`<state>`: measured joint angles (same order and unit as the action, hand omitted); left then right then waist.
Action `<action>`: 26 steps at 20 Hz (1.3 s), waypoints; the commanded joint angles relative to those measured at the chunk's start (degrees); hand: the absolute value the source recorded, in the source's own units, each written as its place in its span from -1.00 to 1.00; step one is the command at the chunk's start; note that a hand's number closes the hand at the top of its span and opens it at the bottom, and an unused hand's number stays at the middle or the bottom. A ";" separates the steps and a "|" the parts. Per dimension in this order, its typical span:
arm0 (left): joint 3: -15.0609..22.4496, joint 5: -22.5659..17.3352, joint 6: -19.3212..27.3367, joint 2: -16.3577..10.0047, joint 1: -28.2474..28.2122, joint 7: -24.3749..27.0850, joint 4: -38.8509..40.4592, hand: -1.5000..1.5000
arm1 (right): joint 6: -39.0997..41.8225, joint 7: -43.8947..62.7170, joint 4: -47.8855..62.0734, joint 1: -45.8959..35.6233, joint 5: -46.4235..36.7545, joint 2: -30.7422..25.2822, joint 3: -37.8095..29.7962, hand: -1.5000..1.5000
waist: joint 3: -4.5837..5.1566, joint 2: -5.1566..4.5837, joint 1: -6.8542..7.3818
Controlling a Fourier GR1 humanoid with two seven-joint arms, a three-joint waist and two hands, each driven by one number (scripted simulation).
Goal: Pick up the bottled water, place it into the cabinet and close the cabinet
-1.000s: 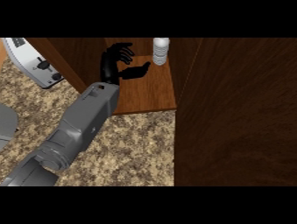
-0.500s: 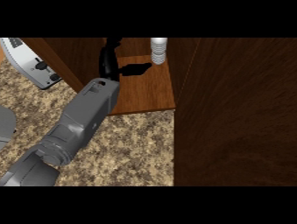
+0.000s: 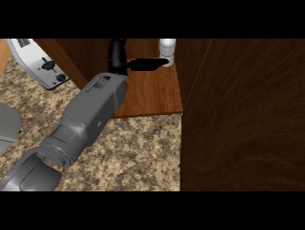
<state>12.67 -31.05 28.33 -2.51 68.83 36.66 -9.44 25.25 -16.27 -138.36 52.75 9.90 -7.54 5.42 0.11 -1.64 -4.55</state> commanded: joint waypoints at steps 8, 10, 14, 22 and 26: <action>-2.29 -0.43 -8.02 1.97 -2.68 3.87 -3.08 -1.00 | -1.60 6.11 -7.02 2.17 4.51 0.62 1.03 -1.00 | -0.07 1.29 2.93; -1.25 -0.78 -7.06 2.47 -4.00 2.84 -5.24 -1.00 | -0.84 6.78 -8.48 3.35 5.43 -0.06 1.22 -1.00 | -0.08 1.56 2.86; 0.63 -1.76 -6.73 2.50 -9.27 3.13 -10.15 -1.00 | -0.97 4.64 -3.69 0.62 4.27 0.96 0.84 -1.00 | -0.11 1.79 3.53; 10.69 -7.62 -9.15 2.51 -20.36 -2.06 -30.31 -1.00 | -3.11 4.75 -3.67 1.77 -1.92 3.18 6.02 -1.00 | -0.09 2.34 3.82; 15.78 -8.51 -11.47 2.51 -29.47 0.10 -39.09 -1.00 | -4.12 8.06 -8.62 3.28 0.89 1.95 5.06 -1.00 | -0.06 2.20 4.28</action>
<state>23.66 -37.63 16.98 -0.02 45.91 36.55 -39.92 22.02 -12.10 -139.16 53.63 9.55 -4.99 10.22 0.04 0.56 -0.37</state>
